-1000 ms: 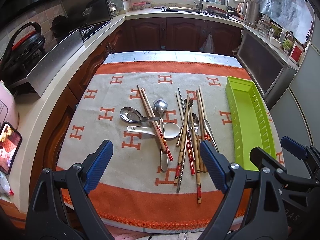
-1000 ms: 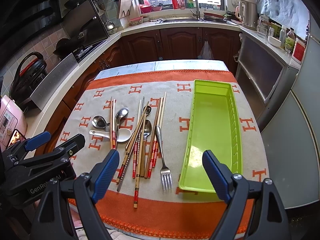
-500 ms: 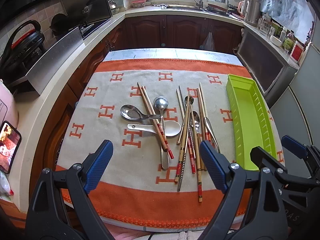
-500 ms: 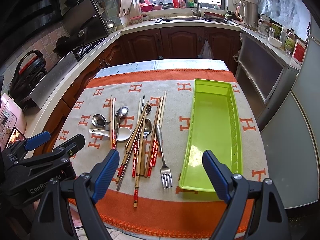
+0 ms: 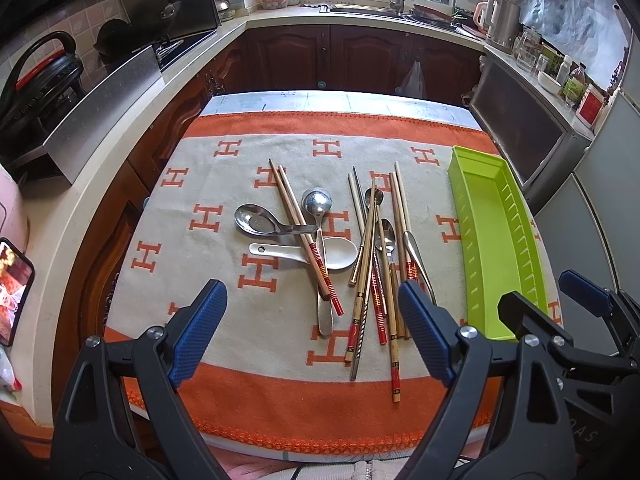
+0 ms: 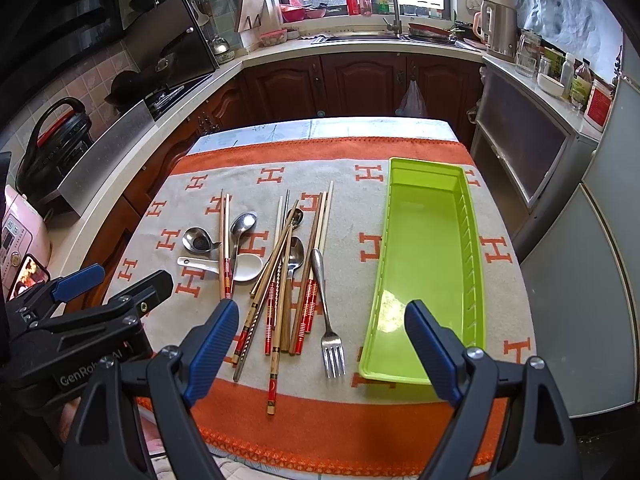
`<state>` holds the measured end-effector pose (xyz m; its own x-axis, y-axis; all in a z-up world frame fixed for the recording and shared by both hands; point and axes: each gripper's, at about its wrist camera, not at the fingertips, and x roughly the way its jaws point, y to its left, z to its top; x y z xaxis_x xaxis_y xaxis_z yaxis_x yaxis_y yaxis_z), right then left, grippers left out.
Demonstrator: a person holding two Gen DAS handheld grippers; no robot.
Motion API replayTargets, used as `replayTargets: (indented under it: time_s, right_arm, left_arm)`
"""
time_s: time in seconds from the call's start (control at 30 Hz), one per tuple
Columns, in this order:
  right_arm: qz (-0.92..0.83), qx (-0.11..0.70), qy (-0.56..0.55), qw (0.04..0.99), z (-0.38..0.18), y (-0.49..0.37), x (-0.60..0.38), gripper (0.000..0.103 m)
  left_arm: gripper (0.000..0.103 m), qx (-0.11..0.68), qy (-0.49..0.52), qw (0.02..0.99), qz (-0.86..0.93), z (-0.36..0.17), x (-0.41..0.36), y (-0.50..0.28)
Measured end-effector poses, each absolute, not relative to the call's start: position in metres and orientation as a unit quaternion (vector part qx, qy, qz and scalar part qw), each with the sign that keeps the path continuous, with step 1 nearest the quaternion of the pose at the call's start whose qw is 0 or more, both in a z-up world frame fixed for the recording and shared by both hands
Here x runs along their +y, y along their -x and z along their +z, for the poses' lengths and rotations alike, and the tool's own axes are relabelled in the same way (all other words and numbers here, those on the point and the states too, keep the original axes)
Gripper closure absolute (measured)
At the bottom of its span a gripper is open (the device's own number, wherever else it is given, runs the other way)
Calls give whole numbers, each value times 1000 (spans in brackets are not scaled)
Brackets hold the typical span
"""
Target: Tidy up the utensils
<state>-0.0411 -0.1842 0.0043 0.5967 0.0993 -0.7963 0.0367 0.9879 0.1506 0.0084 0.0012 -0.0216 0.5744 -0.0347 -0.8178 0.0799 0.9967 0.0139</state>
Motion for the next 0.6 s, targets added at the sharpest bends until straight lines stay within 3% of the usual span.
replayTargets:
  time_s: [0.6]
  right_arm:
    - [16, 451, -67, 890, 8, 40, -181, 17]
  left_arm:
    - [17, 462, -23, 886, -31, -22, 6, -9]
